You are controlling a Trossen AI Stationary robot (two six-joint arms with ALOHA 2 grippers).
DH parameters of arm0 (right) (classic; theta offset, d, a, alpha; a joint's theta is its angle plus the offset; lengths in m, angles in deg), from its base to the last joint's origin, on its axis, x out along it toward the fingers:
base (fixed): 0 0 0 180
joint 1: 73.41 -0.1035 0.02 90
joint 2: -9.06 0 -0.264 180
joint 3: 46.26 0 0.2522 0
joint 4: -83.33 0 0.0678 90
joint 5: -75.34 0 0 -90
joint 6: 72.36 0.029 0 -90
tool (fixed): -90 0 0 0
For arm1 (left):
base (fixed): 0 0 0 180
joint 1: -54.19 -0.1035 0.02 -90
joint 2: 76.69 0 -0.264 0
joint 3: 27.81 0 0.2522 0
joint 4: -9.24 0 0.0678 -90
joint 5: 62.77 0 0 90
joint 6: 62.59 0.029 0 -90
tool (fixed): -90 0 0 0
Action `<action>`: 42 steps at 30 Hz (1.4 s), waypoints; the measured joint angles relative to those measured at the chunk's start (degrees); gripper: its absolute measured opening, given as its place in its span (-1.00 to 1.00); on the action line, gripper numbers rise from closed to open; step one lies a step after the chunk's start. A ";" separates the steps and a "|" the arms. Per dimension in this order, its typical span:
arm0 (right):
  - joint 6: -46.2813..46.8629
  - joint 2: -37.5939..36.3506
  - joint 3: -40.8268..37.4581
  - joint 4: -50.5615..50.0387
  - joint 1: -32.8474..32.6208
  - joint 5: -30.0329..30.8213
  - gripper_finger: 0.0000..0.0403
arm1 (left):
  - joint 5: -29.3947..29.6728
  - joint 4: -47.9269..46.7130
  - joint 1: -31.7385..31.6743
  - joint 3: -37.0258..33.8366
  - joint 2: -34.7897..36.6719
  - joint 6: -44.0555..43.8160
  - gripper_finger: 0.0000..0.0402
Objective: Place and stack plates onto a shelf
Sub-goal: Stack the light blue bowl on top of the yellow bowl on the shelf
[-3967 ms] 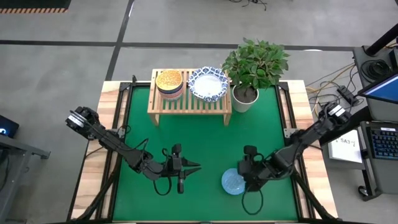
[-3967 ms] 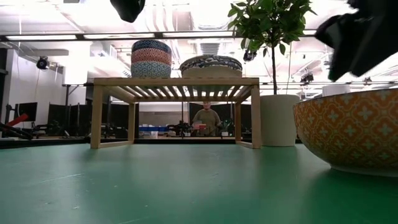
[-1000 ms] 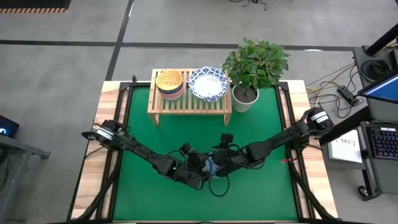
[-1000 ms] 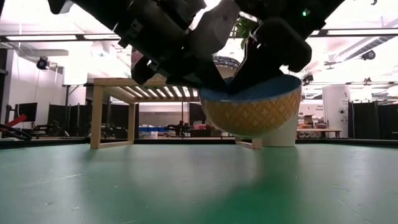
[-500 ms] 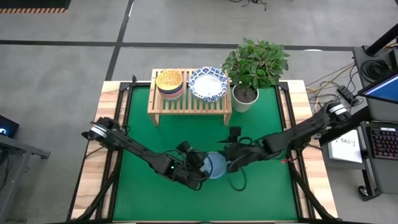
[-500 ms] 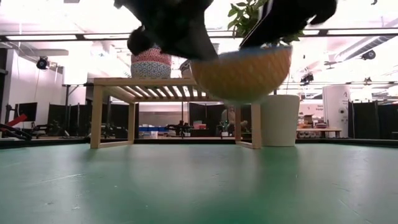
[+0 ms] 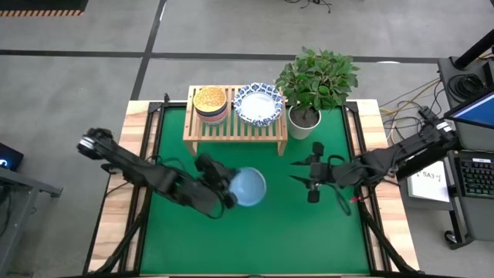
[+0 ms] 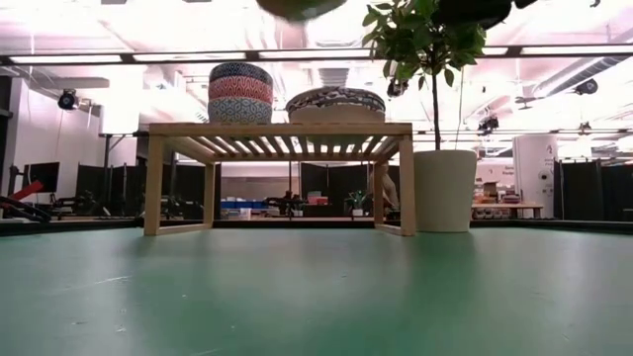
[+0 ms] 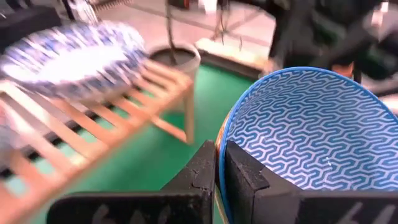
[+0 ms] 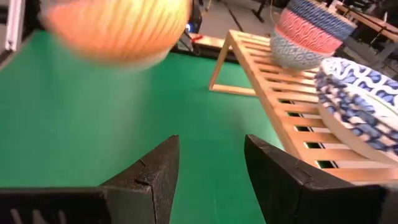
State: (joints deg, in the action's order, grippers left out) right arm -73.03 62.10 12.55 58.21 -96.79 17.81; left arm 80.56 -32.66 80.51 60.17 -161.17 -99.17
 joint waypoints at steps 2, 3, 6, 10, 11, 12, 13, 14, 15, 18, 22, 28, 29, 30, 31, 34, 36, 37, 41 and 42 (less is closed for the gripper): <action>0.04 -1.73 -0.59 -0.17 0.00 -0.84 -0.15 | 1.58 -0.98 -0.45 0.00 3.72 1.16 -0.99; 0.03 -2.44 -0.90 -0.06 0.00 -1.23 -0.15 | 2.38 -1.47 -0.89 0.00 5.60 1.80 -0.99; 0.00 -3.11 -1.61 -0.43 0.00 -1.49 -0.15 | 3.15 -2.24 -3.34 0.00 11.15 3.86 -0.99; 0.00 -2.91 -2.20 -0.36 0.00 -1.45 -0.15 | 3.01 -3.20 -9.73 0.00 17.36 7.47 -0.99; 0.01 -2.70 -2.27 -0.38 0.00 -1.45 -0.15 | 2.48 -3.42 -11.83 0.00 18.72 8.76 -0.99; 0.05 -2.52 -2.35 -0.56 0.00 -1.47 -0.15 | 1.68 -3.43 -14.08 0.00 20.07 9.89 -0.99; 0.14 -2.21 -2.41 -0.74 0.00 -1.47 -0.15 | 0.28 -3.35 -16.52 0.00 21.48 10.73 -0.99; 0.54 -2.05 -2.43 -0.71 0.00 -1.47 -0.15 | -1.34 -3.36 -19.13 0.00 22.72 11.59 -0.99; 0.66 -1.95 -2.47 -0.77 0.00 -1.47 -0.15 | -3.25 -3.37 -22.30 0.00 23.92 12.16 -0.99; 0.68 -1.96 -2.66 -0.81 0.00 -1.46 -0.15 | -10.36 -3.87 -31.80 0.02 26.01 12.55 -0.99; 1.16 -1.99 -3.10 -0.93 0.00 -1.47 -0.15 | -21.87 -5.26 -44.03 0.02 26.48 12.14 -0.99; 1.46 -1.99 -3.11 -1.43 0.00 -1.45 -0.15 | -34.13 -7.35 -56.65 0.02 24.13 11.92 -0.99; 1.57 -1.99 -3.11 -1.67 0.00 -1.45 -0.15 | -35.23 -7.75 -58.03 0.02 24.02 11.92 -0.99; 1.57 -1.99 -3.11 -1.85 0.00 -1.45 -0.15 | -35.72 -8.24 -59.25 0.02 23.89 11.90 -0.99; 1.57 -1.99 -3.11 -1.87 0.00 -1.45 -0.15 | -35.87 -8.98 -60.28 0.02 23.70 11.88 -0.99; 1.55 -1.99 -3.11 -1.85 0.00 -1.45 -0.15 | -35.72 -11.66 -61.93 0.02 22.68 11.89 -0.99; 1.53 -1.99 -3.11 -1.87 0.00 -1.45 -0.15 | -36.08 -12.08 -61.99 0.02 22.24 11.91 -0.99; 1.55 -1.99 -3.11 -1.87 0.00 -1.45 -0.15 | -36.57 -12.01 -61.95 0.02 22.10 11.94 -0.99; 1.55 -1.98 -3.11 -1.87 0.00 -1.45 -0.15 | -37.20 -12.19 -61.97 0.02 21.13 11.88 -0.99; 1.55 -1.97 -3.11 -1.86 0.00 -1.45 -0.15 | -37.14 -12.35 -61.99 0.02 20.86 11.68 -0.99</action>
State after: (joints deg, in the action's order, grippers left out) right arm -71.47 60.13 9.44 56.35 -96.79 16.36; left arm 43.41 -45.00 18.53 60.19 -140.31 -87.49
